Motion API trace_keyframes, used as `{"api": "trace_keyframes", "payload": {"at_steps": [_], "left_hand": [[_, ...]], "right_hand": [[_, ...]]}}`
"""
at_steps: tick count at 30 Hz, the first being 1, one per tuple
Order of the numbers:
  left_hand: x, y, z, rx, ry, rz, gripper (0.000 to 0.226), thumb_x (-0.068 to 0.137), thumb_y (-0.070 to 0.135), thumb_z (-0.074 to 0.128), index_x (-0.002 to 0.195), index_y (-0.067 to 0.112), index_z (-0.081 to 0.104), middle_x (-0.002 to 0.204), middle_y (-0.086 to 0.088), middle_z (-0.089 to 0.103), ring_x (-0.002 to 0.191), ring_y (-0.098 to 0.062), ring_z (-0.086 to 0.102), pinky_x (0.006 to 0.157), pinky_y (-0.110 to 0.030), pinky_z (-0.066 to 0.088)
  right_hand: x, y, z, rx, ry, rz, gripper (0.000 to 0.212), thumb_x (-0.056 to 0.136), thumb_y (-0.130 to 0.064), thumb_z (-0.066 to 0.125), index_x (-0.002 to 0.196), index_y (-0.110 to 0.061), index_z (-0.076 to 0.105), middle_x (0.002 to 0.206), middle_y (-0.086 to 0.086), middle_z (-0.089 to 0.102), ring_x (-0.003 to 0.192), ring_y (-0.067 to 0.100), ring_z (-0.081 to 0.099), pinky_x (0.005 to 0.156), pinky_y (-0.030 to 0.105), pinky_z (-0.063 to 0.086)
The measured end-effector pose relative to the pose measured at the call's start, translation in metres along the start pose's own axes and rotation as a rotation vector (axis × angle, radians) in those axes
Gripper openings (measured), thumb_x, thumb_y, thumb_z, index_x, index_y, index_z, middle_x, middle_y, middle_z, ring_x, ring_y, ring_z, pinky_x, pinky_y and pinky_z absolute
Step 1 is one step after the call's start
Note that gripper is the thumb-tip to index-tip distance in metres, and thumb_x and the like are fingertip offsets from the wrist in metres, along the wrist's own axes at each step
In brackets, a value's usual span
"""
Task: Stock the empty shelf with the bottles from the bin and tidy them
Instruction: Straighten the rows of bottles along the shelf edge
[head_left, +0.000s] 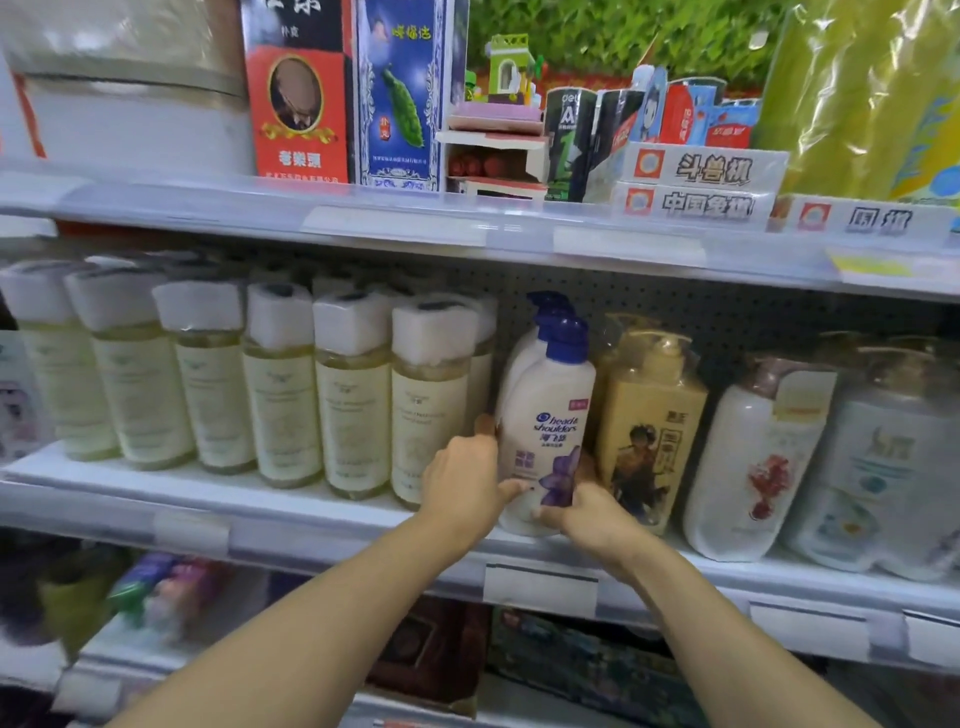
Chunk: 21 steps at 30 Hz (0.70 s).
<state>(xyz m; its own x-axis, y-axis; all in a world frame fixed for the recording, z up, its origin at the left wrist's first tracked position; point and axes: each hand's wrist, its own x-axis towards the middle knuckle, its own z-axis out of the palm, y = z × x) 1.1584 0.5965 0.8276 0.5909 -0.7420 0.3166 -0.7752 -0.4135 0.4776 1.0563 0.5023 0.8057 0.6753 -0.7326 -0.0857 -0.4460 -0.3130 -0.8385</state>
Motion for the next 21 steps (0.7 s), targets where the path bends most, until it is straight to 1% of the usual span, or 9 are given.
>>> {"api": "trace_keyframes", "payload": {"at_steps": [3,6,7,8,9,10,12,16,21], "left_hand": [[0.004,-0.004,0.0,0.014,0.001,-0.029,0.044,0.081,0.037,0.072,0.109,0.01,0.052,0.103,-0.01,0.064,0.097,-0.03,0.062,0.082,-0.04,0.053],[0.007,-0.007,0.0,0.037,0.004,-0.04,0.04,0.084,0.037,0.069,0.108,0.009,0.054,0.101,-0.011,0.065,0.095,-0.028,0.063,0.078,-0.034,0.051],[0.008,-0.007,0.0,0.036,0.002,-0.045,0.039,0.084,0.037,0.069,0.108,0.009,0.055,0.101,-0.01,0.065,0.094,-0.027,0.063,0.076,-0.032,0.05],[0.008,-0.007,0.0,0.031,0.004,-0.047,0.039,0.085,0.036,0.068,0.109,0.009,0.055,0.1,-0.01,0.066,0.093,-0.026,0.063,0.075,-0.03,0.049],[0.008,-0.007,0.001,0.024,0.012,-0.046,0.039,0.085,0.036,0.068,0.11,0.009,0.055,0.1,-0.009,0.066,0.093,-0.025,0.063,0.074,-0.03,0.049],[0.009,-0.008,0.002,0.016,0.022,-0.043,0.04,0.085,0.035,0.069,0.112,0.01,0.053,0.101,-0.009,0.065,0.094,-0.025,0.063,0.074,-0.03,0.049],[0.008,-0.006,0.002,0.006,0.029,-0.054,0.041,0.084,0.034,0.069,0.113,0.011,0.053,0.102,-0.008,0.065,0.095,-0.025,0.063,0.074,-0.03,0.05],[0.011,-0.004,-0.001,0.047,0.0,-0.077,0.038,0.083,0.037,0.069,0.106,0.008,0.057,0.097,-0.01,0.066,0.093,-0.029,0.063,0.076,-0.036,0.053],[0.014,-0.003,-0.005,0.084,-0.029,-0.073,0.039,0.084,0.038,0.068,0.108,0.008,0.06,0.103,-0.012,0.066,0.098,-0.031,0.062,0.081,-0.036,0.052]], "right_hand": [[0.005,-0.002,0.001,0.014,-0.032,-0.054,0.042,0.087,-0.005,0.063,0.122,-0.024,0.048,0.114,-0.002,0.056,0.11,0.018,0.053,0.103,0.035,0.042],[0.009,-0.008,0.003,0.035,-0.067,-0.033,0.027,0.086,-0.002,0.061,0.099,-0.024,0.054,0.103,0.0,0.059,0.103,0.019,0.056,0.092,0.031,0.047],[0.01,-0.009,0.003,0.061,-0.065,-0.032,0.031,0.083,-0.001,0.063,0.104,-0.022,0.056,0.103,0.0,0.061,0.1,0.017,0.058,0.085,0.028,0.049],[0.013,-0.008,0.003,0.088,-0.052,-0.039,0.042,0.079,0.0,0.065,0.116,-0.016,0.055,0.105,0.001,0.062,0.095,0.013,0.058,0.075,0.022,0.049],[0.015,-0.009,0.001,0.11,-0.044,-0.048,0.053,0.077,0.001,0.066,0.126,-0.012,0.05,0.106,0.0,0.063,0.09,0.008,0.057,0.066,0.017,0.046],[0.015,-0.011,0.0,0.114,-0.042,-0.061,0.057,0.077,0.001,0.066,0.13,-0.01,0.048,0.103,-0.002,0.062,0.085,0.004,0.056,0.062,0.014,0.043],[0.013,-0.014,-0.005,0.099,-0.053,-0.067,0.048,0.08,0.001,0.065,0.124,-0.012,0.051,0.095,-0.005,0.06,0.082,0.004,0.053,0.07,0.017,0.043],[0.011,-0.014,-0.005,0.052,-0.051,-0.116,0.046,0.081,0.002,0.066,0.114,-0.025,0.047,0.116,0.003,0.059,0.105,0.017,0.055,0.096,0.032,0.045],[0.014,-0.013,-0.002,-0.023,-0.063,-0.12,0.043,0.084,-0.004,0.065,0.107,-0.032,0.042,0.118,0.003,0.058,0.11,0.02,0.055,0.103,0.037,0.044]]}}
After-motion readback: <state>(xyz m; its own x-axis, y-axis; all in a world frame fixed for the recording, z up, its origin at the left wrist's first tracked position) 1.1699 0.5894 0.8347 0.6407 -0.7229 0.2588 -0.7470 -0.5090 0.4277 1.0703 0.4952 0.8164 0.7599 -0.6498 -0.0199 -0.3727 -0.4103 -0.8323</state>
